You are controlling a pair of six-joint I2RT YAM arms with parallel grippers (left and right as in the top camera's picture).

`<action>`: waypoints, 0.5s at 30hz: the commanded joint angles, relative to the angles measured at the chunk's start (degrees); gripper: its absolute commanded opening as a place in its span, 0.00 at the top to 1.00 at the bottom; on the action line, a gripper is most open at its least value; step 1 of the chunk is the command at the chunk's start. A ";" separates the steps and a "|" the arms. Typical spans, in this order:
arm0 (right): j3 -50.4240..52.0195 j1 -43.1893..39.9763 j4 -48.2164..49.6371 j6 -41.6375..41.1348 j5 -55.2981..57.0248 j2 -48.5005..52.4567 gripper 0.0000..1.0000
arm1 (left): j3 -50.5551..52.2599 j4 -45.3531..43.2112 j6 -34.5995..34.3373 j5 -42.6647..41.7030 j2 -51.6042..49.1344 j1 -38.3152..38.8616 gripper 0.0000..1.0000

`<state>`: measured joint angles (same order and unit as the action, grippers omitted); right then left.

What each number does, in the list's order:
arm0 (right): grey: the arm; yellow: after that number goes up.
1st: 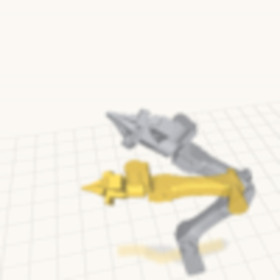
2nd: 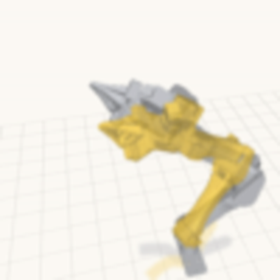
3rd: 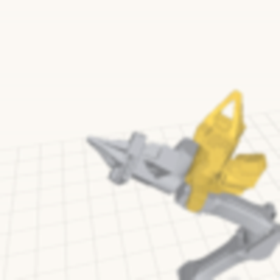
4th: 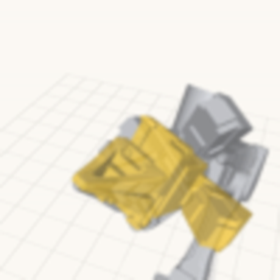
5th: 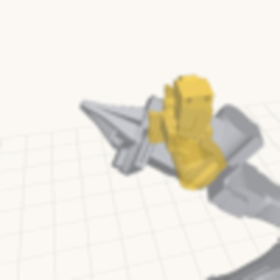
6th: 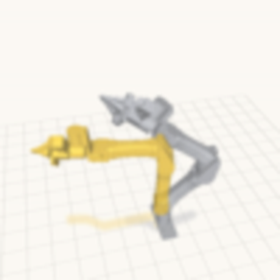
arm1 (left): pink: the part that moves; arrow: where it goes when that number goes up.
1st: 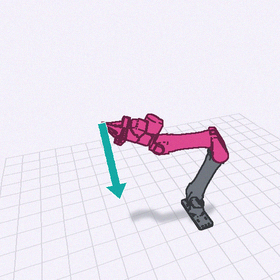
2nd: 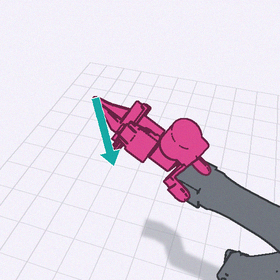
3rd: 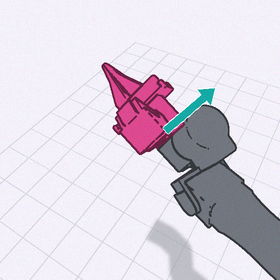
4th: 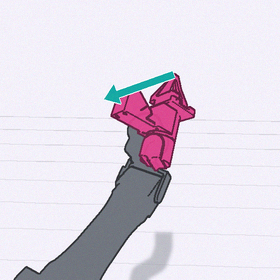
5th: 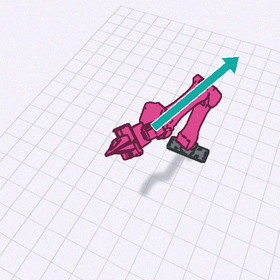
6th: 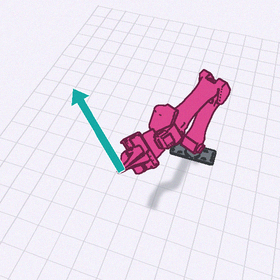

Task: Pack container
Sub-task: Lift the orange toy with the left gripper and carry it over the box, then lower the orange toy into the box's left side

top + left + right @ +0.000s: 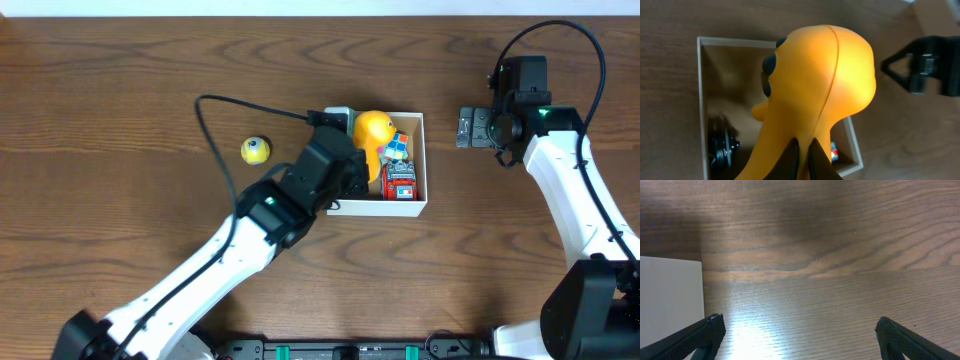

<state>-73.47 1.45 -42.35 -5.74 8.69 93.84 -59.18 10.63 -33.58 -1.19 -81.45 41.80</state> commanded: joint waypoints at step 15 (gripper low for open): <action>-0.92 -0.15 0.07 0.48 0.50 -0.72 0.01 | -1.38 -1.70 -1.27 6.84 -5.46 0.02 0.94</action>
<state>-73.47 1.45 -42.35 -5.65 8.69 93.84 -59.18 8.67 -34.54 4.10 -87.02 41.80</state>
